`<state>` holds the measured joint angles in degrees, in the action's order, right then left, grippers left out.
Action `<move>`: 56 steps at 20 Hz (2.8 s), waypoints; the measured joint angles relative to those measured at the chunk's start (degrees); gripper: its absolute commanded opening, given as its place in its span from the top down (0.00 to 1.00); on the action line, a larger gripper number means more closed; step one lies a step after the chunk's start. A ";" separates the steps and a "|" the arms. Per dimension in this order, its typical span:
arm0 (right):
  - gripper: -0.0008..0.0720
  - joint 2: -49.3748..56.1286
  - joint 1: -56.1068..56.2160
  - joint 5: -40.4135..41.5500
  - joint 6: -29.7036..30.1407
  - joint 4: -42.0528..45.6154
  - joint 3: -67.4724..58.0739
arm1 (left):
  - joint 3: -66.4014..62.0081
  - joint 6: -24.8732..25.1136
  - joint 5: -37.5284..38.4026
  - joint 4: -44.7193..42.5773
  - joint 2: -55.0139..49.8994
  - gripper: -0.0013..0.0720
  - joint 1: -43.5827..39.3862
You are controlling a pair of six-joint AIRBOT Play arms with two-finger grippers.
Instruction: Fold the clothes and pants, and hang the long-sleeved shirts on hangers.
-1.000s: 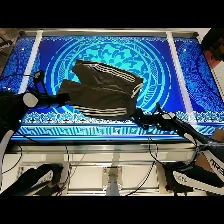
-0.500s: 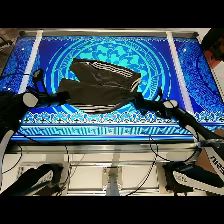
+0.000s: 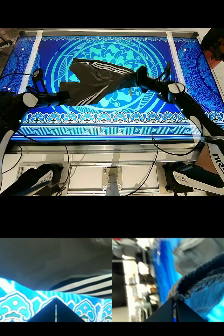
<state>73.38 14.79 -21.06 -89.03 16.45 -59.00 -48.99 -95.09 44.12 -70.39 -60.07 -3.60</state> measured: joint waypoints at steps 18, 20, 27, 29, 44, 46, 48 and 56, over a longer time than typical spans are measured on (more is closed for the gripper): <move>0.97 0.24 -2.03 -4.81 -2.58 22.88 -4.44 | 0.61 7.80 1.57 8.00 -5.99 0.98 4.96; 0.97 0.24 -2.03 -5.84 -2.73 24.13 -4.42 | 0.74 11.56 2.05 10.27 -8.52 0.98 7.28; 0.97 0.24 -2.03 -9.09 -2.89 27.69 -4.42 | 0.85 19.58 5.90 16.24 -16.87 0.22 16.04; 0.97 0.24 -2.03 -9.40 -2.89 28.28 -4.42 | 0.85 20.61 6.80 18.32 -18.36 0.22 16.94; 0.97 0.24 -2.03 -11.78 -2.89 29.29 -4.42 | 0.44 37.07 6.03 41.05 -24.65 0.98 17.86; 0.97 0.35 -2.36 -11.50 -3.52 30.42 -4.42 | -0.76 40.37 7.96 45.75 -23.28 0.98 17.86; 0.97 0.98 -3.30 -11.30 -5.11 31.74 -4.44 | -3.41 42.64 9.53 49.29 -20.17 0.98 17.62; 0.97 3.67 -2.21 -14.10 -10.91 33.68 -4.42 | -12.61 36.44 11.82 41.03 -7.74 0.98 9.92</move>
<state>77.06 12.58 -35.16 -99.94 50.13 -63.42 -61.60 -58.65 55.94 -29.36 -67.81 6.33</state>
